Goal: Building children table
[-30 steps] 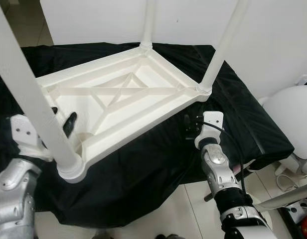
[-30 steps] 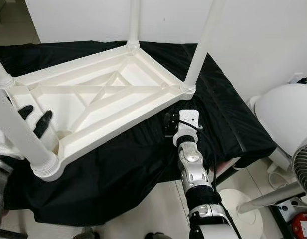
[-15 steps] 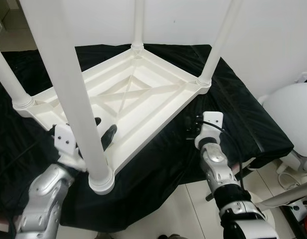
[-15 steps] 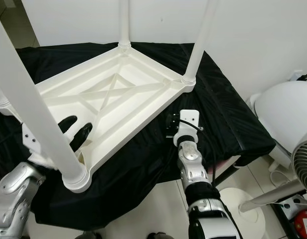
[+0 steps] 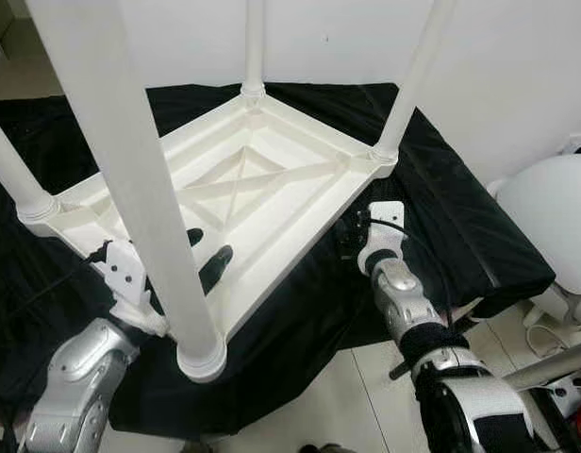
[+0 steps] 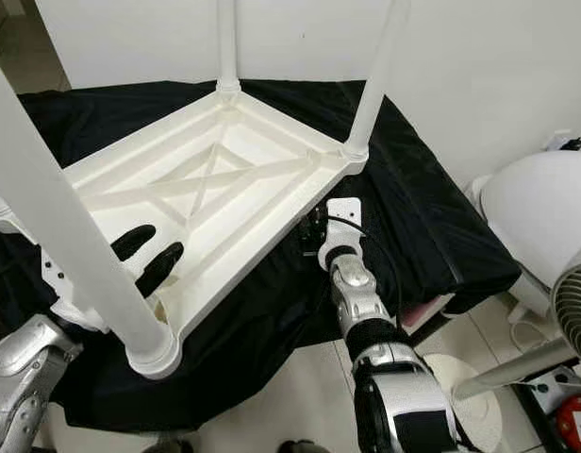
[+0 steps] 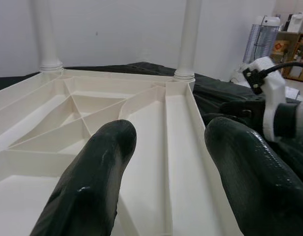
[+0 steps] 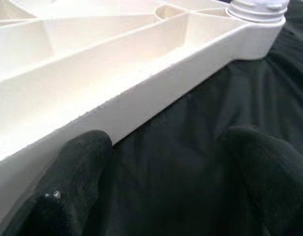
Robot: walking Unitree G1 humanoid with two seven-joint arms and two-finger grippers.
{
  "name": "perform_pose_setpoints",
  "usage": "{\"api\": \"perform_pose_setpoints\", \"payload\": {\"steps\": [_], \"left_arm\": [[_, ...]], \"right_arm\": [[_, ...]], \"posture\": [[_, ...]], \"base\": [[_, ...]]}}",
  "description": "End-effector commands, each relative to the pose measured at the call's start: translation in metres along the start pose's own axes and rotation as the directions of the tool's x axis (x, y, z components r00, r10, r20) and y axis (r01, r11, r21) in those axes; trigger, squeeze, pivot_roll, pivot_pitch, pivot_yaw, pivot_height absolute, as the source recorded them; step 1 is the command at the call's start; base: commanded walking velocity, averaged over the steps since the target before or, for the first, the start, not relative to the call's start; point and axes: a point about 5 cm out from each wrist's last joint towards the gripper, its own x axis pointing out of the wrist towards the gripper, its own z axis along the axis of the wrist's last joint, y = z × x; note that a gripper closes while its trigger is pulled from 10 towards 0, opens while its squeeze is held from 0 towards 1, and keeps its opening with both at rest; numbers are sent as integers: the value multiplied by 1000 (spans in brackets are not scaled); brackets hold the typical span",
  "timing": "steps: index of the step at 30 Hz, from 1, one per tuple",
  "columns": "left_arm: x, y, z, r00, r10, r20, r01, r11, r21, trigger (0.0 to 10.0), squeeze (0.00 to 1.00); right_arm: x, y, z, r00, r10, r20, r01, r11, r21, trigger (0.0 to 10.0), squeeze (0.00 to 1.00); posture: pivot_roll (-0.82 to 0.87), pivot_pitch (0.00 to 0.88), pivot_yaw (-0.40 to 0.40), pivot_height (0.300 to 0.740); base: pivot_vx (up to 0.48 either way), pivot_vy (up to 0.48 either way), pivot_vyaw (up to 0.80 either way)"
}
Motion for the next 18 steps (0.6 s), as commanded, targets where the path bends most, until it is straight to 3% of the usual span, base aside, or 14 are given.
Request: {"api": "perform_pose_setpoints", "payload": {"steps": [1,8,18], "left_arm": [[-1,-15,2,985,-175,1,175,985,-13,10000,0],[-2,-19,6,981,-193,-9,193,981,-22,10000,0],[4,-26,11,973,-230,3,230,973,-35,10000,0]], "right_arm": [[1,2,-2,999,31,-9,-31,999,-9,10000,0],[12,11,15,994,106,13,-106,994,-12,10000,0],[23,17,37,993,113,46,-114,993,22,10000,0]], "posture": [[147,100,-49,740],[135,115,-39,740],[119,120,-27,740]], "base": [[0,0,0],[0,0,0],[0,0,0]]}}
